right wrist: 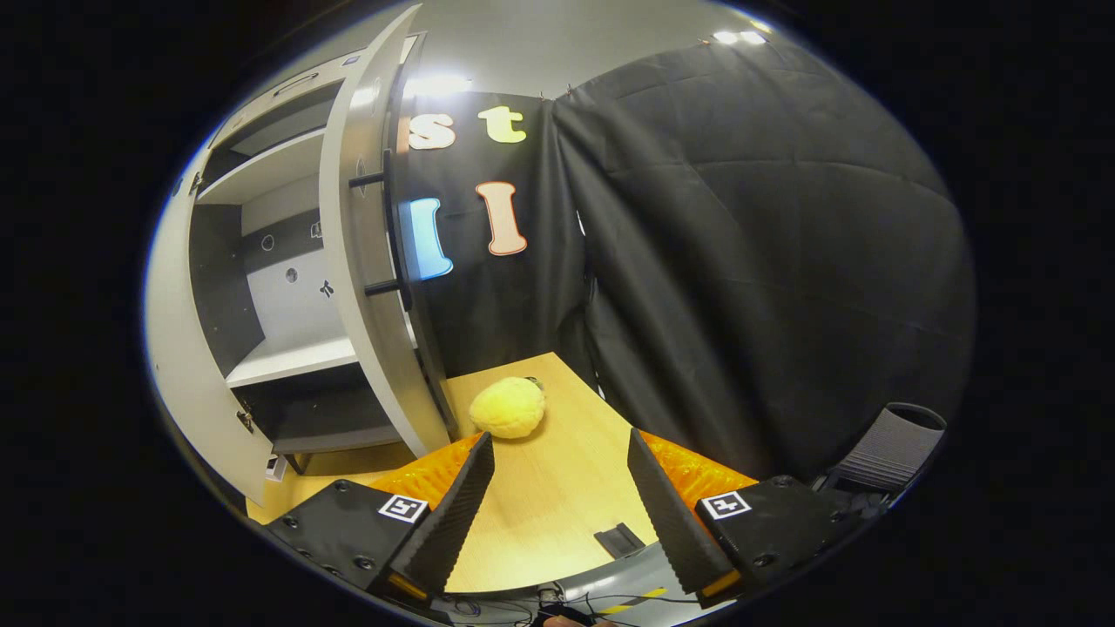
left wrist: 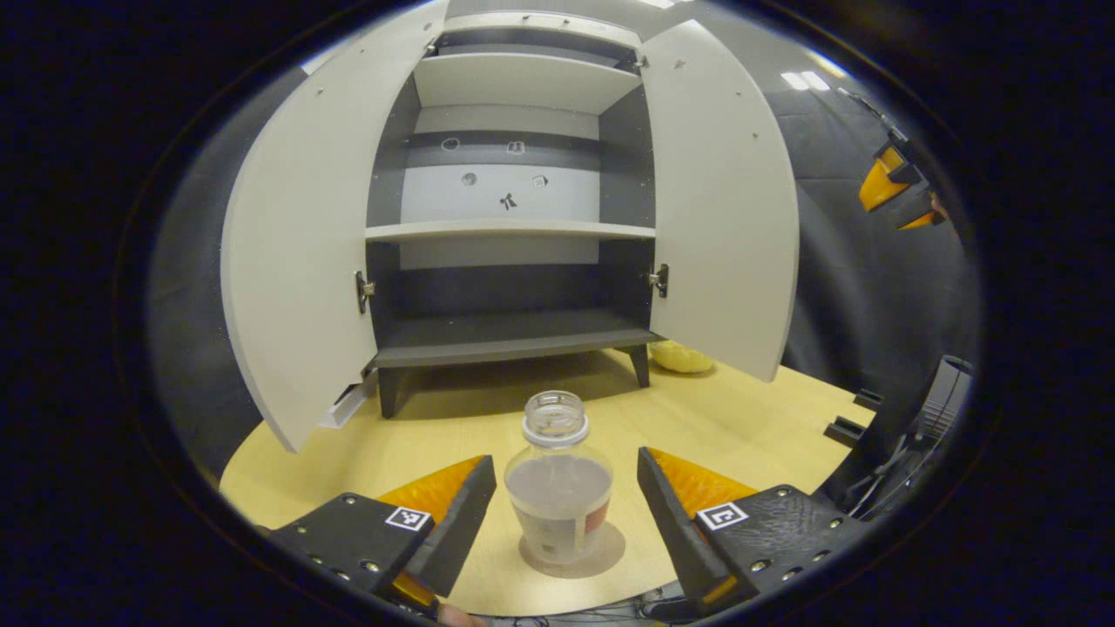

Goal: Grasp the bottle in the cabinet with the left hand and place it on the coaster, then close the right door with the right hand and the left door with the left hand.

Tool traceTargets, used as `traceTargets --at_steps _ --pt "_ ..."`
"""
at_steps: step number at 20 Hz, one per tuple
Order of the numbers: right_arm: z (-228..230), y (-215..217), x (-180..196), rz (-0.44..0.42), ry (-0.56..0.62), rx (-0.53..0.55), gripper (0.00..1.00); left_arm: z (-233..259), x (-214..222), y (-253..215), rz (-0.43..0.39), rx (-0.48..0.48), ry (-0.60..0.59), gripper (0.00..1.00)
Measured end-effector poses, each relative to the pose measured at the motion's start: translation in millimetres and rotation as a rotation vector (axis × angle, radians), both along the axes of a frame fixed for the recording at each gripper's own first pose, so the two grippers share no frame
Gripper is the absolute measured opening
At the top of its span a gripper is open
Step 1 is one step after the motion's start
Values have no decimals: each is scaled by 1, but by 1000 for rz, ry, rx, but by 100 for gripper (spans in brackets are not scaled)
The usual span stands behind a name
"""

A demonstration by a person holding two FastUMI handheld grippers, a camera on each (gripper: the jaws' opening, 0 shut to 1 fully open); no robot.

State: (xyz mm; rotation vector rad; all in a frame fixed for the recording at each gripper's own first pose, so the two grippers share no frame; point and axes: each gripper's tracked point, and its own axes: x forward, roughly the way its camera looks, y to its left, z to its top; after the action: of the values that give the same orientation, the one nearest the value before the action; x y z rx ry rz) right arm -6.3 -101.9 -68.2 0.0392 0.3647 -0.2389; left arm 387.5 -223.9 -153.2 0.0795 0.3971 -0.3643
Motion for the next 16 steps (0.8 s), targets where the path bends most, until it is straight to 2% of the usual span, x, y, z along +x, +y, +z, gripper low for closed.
traceTargets --at_steps 5,11,14,15,16 --pt "4 9 11 5 -19 30 98 39 -11 12 9 3 -48 95" --pt "34 23 31 60 -131 40 98 122 10 27 76 -70 -182 94" --pt "51 23 42 92 -193 -6 98 170 34 43 141 -51 -283 94" --pt "55 22 47 100 -204 -11 98 181 42 50 178 -32 -304 99" --pt "61 24 51 114 -222 -11 98 190 50 56 213 -10 -314 94"
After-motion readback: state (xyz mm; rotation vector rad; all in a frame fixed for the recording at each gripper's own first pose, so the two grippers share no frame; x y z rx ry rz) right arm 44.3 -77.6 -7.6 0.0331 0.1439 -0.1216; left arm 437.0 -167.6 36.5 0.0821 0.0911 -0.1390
